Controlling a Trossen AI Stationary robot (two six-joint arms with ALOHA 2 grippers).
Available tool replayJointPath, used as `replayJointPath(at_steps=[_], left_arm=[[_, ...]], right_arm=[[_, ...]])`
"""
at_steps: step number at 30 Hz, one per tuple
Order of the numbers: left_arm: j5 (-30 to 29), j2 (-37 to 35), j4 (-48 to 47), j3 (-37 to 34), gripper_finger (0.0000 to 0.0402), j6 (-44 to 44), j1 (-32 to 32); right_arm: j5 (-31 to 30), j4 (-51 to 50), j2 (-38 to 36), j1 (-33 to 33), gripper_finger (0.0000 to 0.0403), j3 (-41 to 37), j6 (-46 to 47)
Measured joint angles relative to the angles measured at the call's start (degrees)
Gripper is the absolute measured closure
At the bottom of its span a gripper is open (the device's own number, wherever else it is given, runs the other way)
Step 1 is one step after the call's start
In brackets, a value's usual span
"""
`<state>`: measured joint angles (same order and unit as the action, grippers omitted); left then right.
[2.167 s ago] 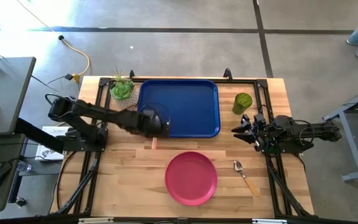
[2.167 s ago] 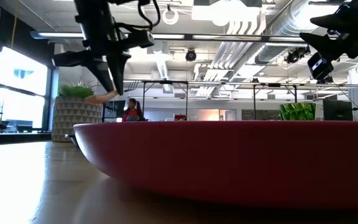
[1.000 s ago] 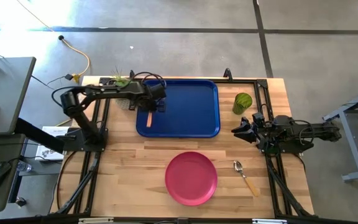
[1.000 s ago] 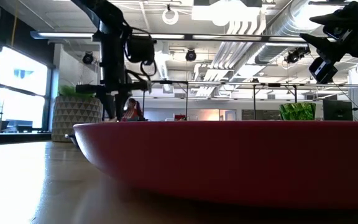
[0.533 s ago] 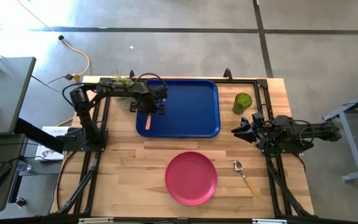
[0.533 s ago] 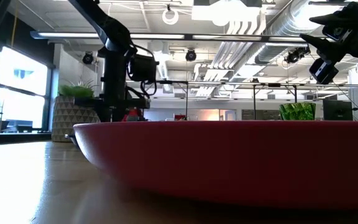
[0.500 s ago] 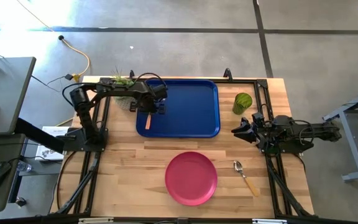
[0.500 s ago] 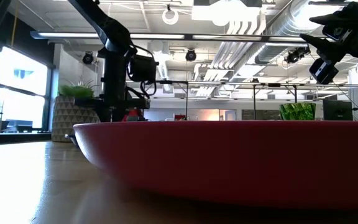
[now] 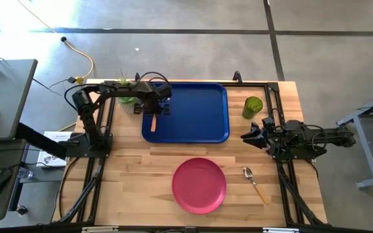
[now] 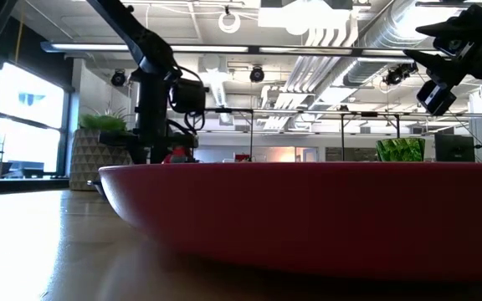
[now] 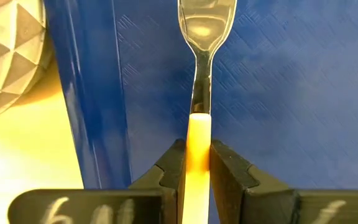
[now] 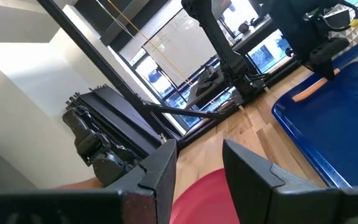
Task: Pick and place plate/cup/fork/spoon on tray
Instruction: Put the orange fork on the left on the blue tray
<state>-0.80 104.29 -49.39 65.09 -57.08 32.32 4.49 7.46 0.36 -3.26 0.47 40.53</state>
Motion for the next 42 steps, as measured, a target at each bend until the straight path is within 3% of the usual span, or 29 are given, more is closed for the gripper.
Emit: replayJointPath(at_steps=[21,35,42], left_arm=[[-0.33,1.95,1.39,-0.01,0.0354,-1.14,-0.99],[-0.54,1.95,1.25,-0.01,0.0302,-1.24,-0.92],[-0.54,1.93,1.23,-0.01,0.0301,-1.24,-0.94]], right_arm=[[0.17,-0.48,0.0,0.0,0.0279,0.0,0.0],[0.2,-0.59,0.0,0.0,0.0279,0.0,-0.02],[0.2,-0.59,0.0,0.0,0.0279,0.0,0.0]])
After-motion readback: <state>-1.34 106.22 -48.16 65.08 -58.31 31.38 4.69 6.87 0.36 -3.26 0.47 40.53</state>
